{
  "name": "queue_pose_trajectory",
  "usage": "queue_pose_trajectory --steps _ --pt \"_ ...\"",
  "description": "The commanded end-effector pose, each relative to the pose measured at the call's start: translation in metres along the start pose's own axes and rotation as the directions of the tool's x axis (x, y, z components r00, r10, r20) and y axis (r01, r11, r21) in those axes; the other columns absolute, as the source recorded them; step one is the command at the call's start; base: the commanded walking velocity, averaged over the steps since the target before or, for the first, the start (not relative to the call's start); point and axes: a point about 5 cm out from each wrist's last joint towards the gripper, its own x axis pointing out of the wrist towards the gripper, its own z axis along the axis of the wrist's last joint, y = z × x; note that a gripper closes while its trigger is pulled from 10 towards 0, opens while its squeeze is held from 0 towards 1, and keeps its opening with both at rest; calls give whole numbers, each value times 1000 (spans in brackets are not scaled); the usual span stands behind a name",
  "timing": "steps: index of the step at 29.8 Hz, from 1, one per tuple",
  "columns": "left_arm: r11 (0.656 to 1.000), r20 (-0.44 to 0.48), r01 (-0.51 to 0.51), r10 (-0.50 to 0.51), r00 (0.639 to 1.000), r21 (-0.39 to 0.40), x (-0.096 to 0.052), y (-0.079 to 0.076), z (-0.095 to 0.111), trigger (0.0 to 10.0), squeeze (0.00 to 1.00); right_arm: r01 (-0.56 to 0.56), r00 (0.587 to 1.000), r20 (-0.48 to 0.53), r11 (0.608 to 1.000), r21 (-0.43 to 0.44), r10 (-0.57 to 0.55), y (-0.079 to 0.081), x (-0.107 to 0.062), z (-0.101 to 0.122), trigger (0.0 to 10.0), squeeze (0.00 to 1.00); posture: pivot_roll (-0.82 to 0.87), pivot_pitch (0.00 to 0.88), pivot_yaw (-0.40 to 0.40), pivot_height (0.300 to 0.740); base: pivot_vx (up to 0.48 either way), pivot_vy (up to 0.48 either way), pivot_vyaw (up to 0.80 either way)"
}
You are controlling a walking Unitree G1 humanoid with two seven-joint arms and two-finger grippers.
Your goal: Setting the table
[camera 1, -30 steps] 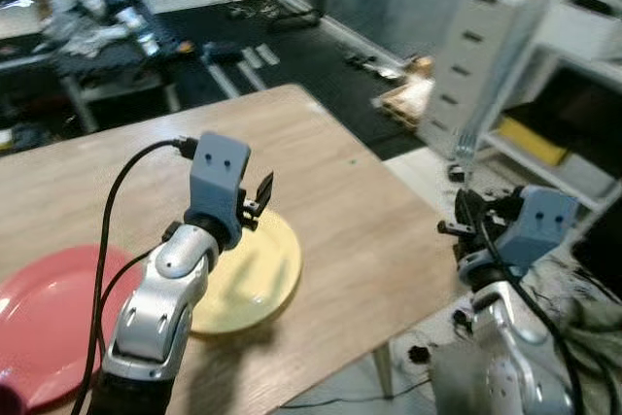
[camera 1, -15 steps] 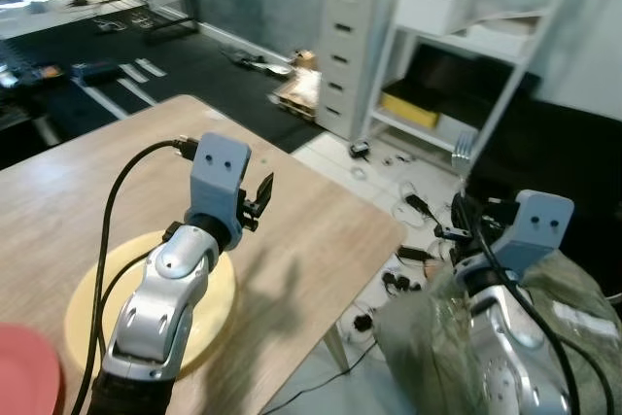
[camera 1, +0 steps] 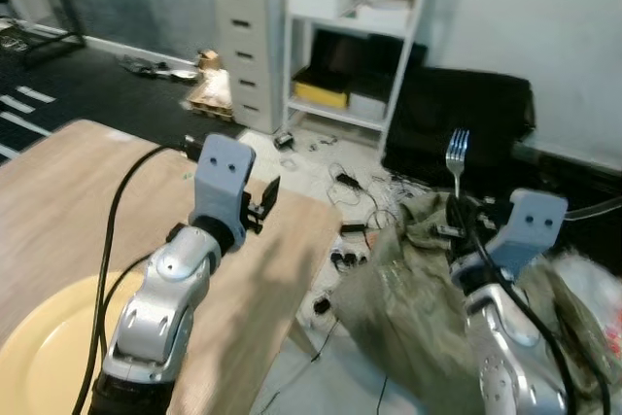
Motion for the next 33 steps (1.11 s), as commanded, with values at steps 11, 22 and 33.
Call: queue_pose_trajectory --steps 11,22,33 --pt "999 8 50 -50 999 -15 -2 -6 1 10000 0 5 1000 -3 1000 0 -5 0 -1 -1 10000 0 -45 0 102 740 0 0 -800" --pt "997 26 76 -75 997 -25 -2 -9 4 10000 0 5 1000 -3 1000 -3 -5 0 -1 -1 10000 0 -46 0 102 740 0 0 -800" --pt "996 31 83 -82 996 -26 -2 -10 4 10000 0 5 1000 -4 1000 -4 -5 0 -1 -1 10000 0 -47 0 100 740 0 0 -800"
